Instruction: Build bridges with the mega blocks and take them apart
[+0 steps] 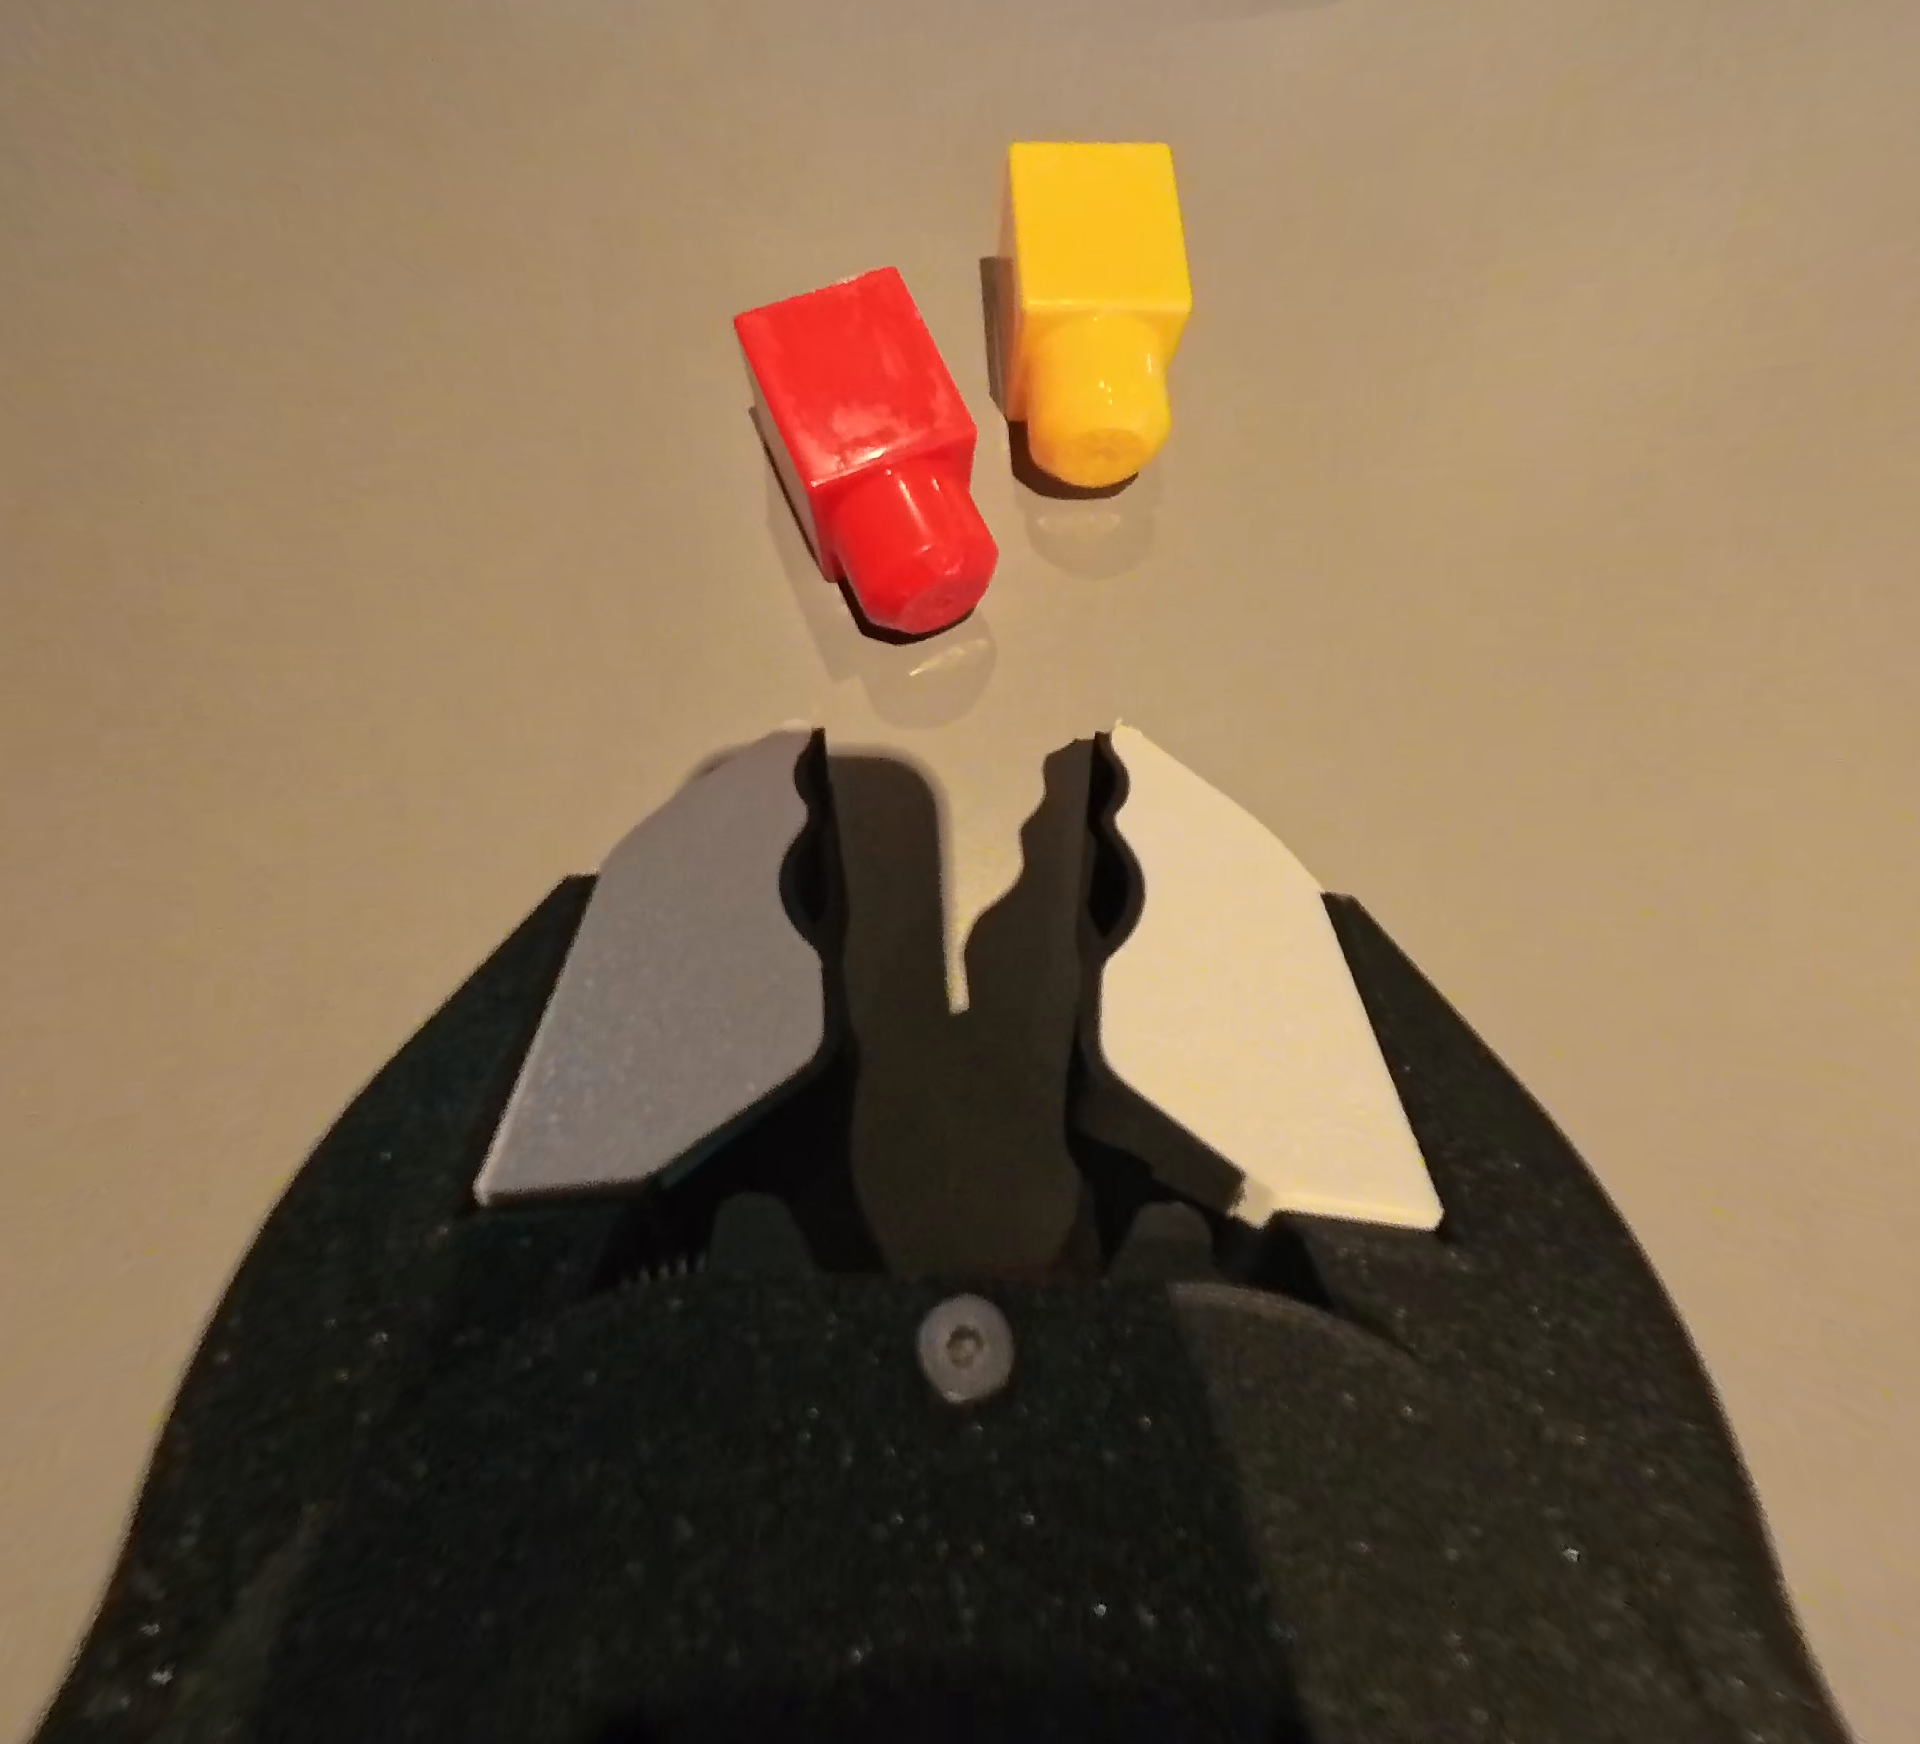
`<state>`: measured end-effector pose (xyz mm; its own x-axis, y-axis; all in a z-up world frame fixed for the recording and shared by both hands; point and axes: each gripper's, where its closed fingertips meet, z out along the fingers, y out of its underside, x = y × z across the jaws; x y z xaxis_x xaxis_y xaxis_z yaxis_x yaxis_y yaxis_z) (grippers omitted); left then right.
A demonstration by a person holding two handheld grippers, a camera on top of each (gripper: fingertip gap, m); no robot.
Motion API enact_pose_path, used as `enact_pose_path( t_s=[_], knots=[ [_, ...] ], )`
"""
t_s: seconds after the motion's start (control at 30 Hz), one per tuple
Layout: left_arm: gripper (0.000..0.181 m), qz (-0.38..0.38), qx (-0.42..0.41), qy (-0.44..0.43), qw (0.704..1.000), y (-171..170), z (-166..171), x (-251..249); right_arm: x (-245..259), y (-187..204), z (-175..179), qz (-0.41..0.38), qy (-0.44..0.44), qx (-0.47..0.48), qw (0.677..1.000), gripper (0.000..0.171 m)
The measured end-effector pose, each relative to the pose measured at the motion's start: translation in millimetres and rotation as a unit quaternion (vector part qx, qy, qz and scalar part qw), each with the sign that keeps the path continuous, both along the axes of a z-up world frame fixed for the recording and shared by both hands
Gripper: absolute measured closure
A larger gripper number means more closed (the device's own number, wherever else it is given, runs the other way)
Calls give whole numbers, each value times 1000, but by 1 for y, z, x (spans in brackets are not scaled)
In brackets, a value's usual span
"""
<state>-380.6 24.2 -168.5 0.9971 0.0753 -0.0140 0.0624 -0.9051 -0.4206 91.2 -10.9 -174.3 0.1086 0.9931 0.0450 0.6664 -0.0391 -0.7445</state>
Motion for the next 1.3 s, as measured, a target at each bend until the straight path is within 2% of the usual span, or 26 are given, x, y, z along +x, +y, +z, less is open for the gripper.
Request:
enact_pose_path(
  t_s=[0.23, 0.33, 0.57, 0.83, 1.0, 1.23, 1.3],
  knots=[
    [143, 5, 51, -10, 999, 3, 20, 5, 0, 0, 0, 1, -3, 5, 1000, 123],
    [143, -1, 110, -70, 991, 12, 33, 17, 0, -1, -1, 2, -4, 6, 1000, 123],
    [142, -8, 21, -44, 999, 1, 2, 10, 0, -1, -2, 3, -9, 7, 1000, 122],
    [142, -31, 47, -7, 998, 1, 17, 9, 0, -2, -3, 5, -12, 11, 1000, 122],
    [157, -31, 30, -24, 999, -7, 14, 10, 0, -2, -3, 6, -14, 11, 1000, 122],
    [154, -37, 27, -12, 999, -9, 16, 10, 0, -2, -4, 7, -16, 12, 1000, 122],
    [154, -46, 48, -3, 998, -5, 24, 10, 0, -2, -4, 7, -17, 12, 1000, 122]
  ],
)
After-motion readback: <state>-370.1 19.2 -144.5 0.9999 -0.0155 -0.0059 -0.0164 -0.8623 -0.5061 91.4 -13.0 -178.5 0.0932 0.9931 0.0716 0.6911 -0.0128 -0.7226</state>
